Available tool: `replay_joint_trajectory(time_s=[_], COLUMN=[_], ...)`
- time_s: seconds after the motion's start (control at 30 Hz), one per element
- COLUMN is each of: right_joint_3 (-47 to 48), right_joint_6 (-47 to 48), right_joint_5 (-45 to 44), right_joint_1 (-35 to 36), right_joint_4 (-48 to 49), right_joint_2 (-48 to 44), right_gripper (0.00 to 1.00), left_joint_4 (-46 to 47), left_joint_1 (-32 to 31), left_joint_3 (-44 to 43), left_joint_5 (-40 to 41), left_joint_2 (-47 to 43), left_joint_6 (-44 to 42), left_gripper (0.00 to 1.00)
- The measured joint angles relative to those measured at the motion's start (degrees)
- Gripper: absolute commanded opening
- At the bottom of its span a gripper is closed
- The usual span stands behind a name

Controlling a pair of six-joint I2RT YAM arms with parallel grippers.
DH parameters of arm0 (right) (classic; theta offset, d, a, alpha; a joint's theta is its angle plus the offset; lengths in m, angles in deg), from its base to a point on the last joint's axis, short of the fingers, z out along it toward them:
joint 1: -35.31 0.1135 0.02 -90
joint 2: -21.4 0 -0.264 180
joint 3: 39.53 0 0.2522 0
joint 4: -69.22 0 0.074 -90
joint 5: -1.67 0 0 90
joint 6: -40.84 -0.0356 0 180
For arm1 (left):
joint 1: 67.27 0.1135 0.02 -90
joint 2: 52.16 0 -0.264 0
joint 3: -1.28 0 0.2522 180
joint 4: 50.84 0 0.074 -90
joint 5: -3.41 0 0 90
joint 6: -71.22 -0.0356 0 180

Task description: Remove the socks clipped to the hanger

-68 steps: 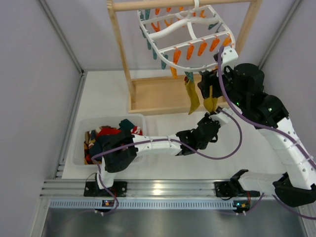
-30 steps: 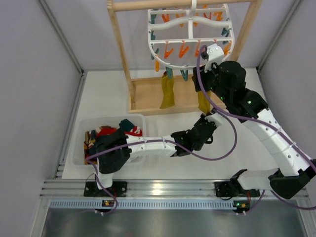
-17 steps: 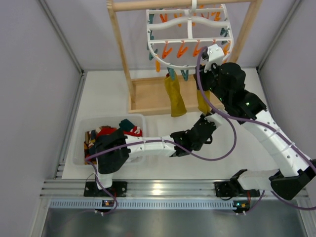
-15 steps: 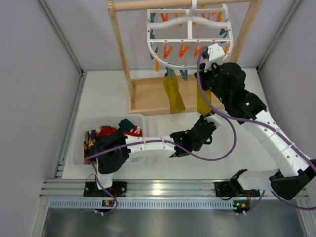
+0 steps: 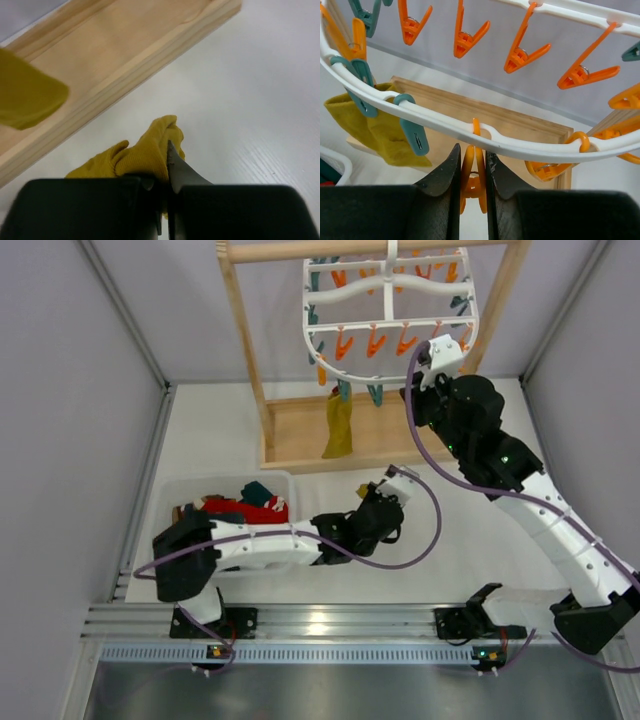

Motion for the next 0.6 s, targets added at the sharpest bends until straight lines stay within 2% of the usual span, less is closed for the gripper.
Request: replay_joint_trajectory(time_s=[0.17,0.33,0.43,0.6], right_joint_3=[-0.66,-2.14,-2.25,-2.23], right_joint_6=[-0.68,-2.29,-3.41,-4.57], right_joint_5=[-0.26,0.0,1.18,2.51], right_joint_1=[-1.29,-4.39,-6.56,-8.0], right_joint_4=[0.26,0.76,0.81,0.81], right_joint_2=[-2.34,-4.85,-5.03,-4.57], right_gripper=[0.09,0.09,0.09,0.09], left_joint_4=[-12.9,-24.33,-30.75,-38.03], left_joint_1=[2.08,9.29,16.59,34.29], left_joint_3=[0.98,7.17,11.47,18.99], left_joint_5=[5.95,9.18,8.63,6.49], left_joint_2=[-14.05,-31.26,-39.21,-47.63], left_joint_6=[9.29,19.87,24.57,29.83], left_gripper=[0.0,0.0,0.0,0.0])
